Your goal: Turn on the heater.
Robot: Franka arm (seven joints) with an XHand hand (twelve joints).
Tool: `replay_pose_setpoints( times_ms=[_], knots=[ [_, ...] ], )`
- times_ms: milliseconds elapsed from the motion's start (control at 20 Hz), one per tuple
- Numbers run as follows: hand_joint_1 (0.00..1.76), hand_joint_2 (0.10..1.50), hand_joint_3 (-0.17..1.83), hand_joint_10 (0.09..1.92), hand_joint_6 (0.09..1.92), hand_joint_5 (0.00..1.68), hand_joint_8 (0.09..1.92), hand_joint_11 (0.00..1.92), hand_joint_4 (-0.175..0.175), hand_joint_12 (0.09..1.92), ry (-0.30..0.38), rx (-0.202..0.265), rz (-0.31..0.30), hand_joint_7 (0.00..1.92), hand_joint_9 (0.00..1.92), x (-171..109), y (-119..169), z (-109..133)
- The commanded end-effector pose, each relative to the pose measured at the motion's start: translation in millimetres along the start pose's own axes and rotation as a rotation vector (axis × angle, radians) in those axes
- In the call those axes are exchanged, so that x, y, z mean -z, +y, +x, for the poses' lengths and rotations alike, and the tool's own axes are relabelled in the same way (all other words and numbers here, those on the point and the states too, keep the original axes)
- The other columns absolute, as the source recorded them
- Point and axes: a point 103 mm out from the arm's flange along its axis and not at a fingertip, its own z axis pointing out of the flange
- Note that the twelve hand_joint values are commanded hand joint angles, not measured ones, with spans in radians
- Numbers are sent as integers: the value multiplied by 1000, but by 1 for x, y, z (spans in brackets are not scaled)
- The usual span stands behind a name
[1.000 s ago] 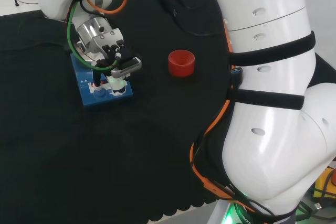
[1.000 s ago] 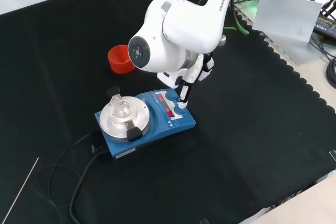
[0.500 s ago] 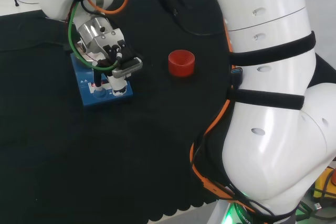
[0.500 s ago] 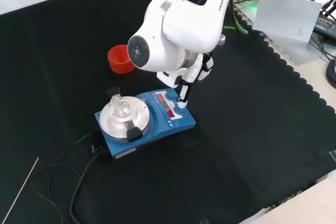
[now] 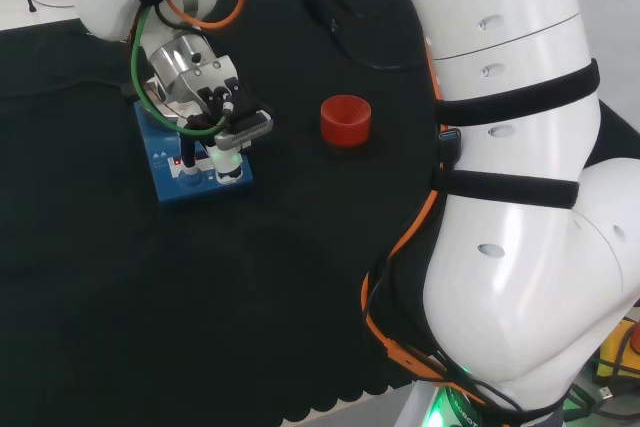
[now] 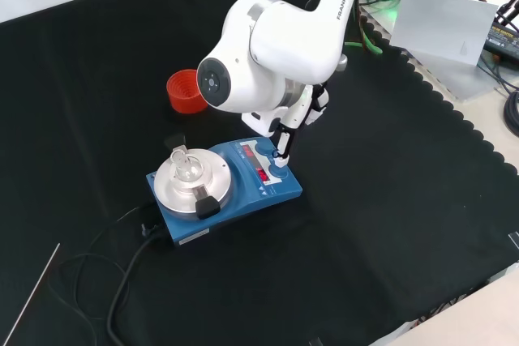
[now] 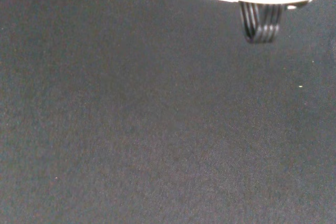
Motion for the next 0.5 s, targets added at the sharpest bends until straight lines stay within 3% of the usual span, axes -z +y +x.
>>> replay_pose_setpoints(
  times_ms=[50, 500],
  knots=[
    [1560, 560, 1226, 1645, 93, 353, 1610, 1920, -29, 1746, 10, 0, -4, 1907, 1920, 0, 0, -2],
    [1563, 559, 1227, 1644, 92, 365, 1608, 1920, -29, 1745, 6, -2, -2, 1907, 1920, 0, 2, 0]
  ],
)
